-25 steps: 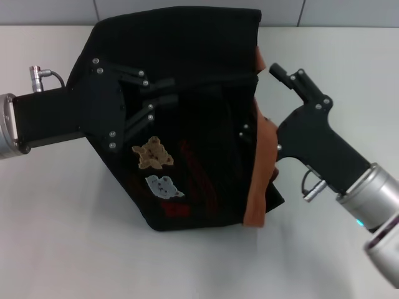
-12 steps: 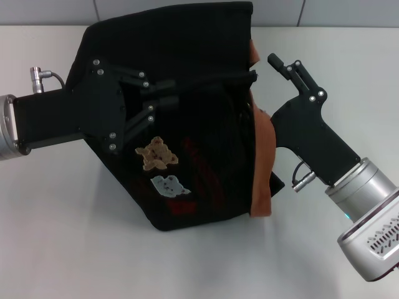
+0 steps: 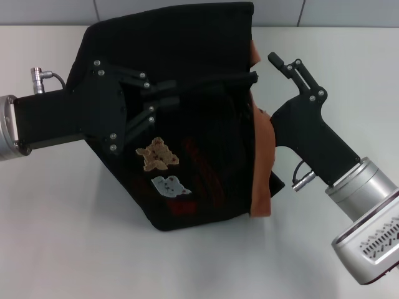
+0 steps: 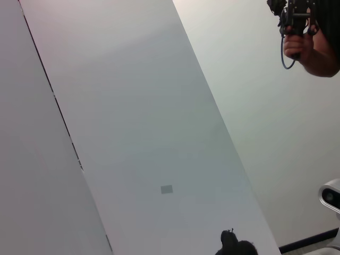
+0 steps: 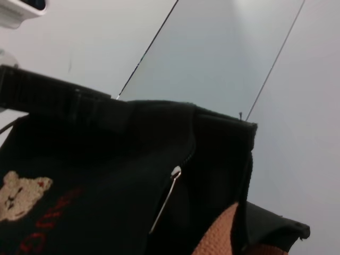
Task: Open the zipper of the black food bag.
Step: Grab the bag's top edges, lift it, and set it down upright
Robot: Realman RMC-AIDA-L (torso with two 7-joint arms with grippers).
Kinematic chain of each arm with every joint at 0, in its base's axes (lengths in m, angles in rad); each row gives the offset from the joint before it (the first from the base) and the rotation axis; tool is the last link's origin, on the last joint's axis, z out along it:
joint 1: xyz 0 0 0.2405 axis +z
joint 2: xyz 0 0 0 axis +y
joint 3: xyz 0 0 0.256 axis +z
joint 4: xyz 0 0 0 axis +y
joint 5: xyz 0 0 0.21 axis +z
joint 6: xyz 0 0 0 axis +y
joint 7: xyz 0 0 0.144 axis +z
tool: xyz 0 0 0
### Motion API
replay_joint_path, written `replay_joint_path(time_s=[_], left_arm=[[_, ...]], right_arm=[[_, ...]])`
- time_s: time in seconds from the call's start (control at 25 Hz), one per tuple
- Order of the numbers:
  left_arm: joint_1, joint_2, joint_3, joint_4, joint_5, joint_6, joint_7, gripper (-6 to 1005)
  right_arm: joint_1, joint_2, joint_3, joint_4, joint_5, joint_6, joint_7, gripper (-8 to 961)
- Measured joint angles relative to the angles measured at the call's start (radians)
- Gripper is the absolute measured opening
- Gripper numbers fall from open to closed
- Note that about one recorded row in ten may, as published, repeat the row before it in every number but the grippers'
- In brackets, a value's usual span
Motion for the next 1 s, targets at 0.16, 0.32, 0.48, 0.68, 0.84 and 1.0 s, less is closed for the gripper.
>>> replay_joint_path(time_s=[0.16,0.32,0.48,0.68,0.84,1.0], left_arm=[[0.0,0.0,0.0,0.0,0.0,0.0,0.0,91],[0.0,0.0,0.0,-0.003,0.0,-0.003,0.003,90],[0.0,0.0,0.0,-0.016,0.0,-0.004,0.013,89],[0.0,0.0,-0.001,-0.017,0.0,-0.003,0.014,88],[0.001,0.0,-0.002,-0.017,0.0,-0.002,0.014,88],[0.001,0.0,-0.001,-0.017,0.0,-0.005,0.014,87]], right_arm=[[0.0,0.0,0.001,0.006,0.0,0.0,-0.062,801],[0.0,0.0,0.01,0.013,0.0,-0.001,-0.119,792],[-0.002,0.0,0.02,0.014,0.0,-0.007,-0.149,783],[-0.008,0.0,0.044,0.014,0.0,-0.01,-0.181,772],[-0.009,0.0,0.051,0.015,-0.005,-0.012,-0.184,764],[-0.009,0.0,0.041,0.014,-0.007,-0.012,-0.185,755]])
